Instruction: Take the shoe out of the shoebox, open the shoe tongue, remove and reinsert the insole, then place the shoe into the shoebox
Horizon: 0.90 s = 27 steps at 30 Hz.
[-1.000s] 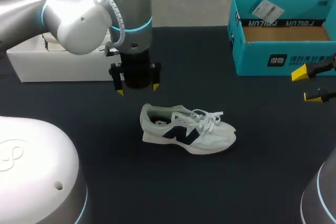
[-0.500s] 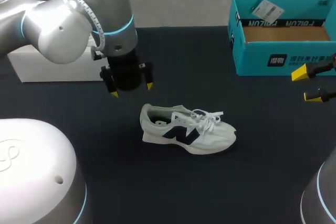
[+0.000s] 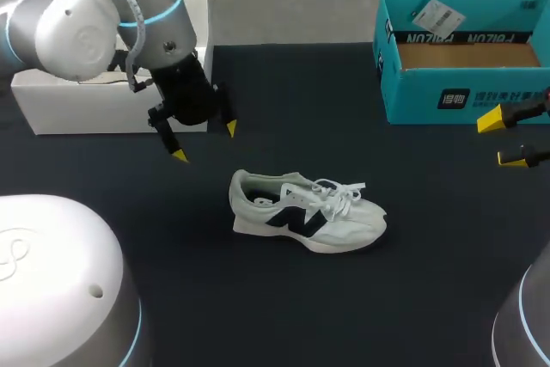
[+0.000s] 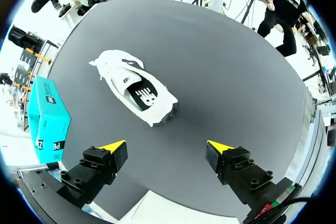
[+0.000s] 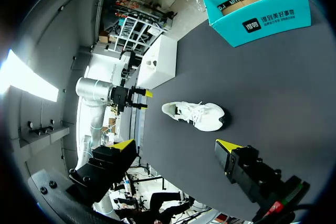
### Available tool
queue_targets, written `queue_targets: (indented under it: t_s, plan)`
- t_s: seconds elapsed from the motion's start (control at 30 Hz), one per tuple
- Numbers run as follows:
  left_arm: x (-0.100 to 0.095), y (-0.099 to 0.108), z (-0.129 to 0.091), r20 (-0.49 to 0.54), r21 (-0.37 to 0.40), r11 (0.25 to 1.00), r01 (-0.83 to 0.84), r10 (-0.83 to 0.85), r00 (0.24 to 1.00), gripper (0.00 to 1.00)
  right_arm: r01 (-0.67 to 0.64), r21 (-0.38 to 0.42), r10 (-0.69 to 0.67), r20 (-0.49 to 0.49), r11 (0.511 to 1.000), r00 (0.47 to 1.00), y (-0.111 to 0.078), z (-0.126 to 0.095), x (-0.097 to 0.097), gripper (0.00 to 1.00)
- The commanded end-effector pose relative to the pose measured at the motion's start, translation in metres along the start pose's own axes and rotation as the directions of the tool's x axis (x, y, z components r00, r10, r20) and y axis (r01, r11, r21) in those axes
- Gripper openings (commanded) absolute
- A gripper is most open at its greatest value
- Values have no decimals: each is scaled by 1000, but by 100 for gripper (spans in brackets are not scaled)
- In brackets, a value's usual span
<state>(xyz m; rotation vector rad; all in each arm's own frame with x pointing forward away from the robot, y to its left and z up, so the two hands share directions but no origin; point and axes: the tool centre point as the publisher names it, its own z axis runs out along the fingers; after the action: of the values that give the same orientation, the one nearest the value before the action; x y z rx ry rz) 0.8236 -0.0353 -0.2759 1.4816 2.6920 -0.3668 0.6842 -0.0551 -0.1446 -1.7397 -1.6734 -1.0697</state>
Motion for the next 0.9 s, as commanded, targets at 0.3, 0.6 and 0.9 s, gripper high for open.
queue_targets:
  t_s: [0.3,0.6,0.9]
  plan:
    - [30,2,-6,37,435,801,412,-473,880,100,-1,-2,2,2,1000,1000,-1,0,0,100]
    - [35,-2,-12,47,549,745,379,-481,876,100,-1,-2,2,2,1000,1000,-1,0,0,100]
    - [35,-2,-12,47,549,745,379,-481,876,100,-1,-2,2,2,1000,1000,-1,0,0,100]
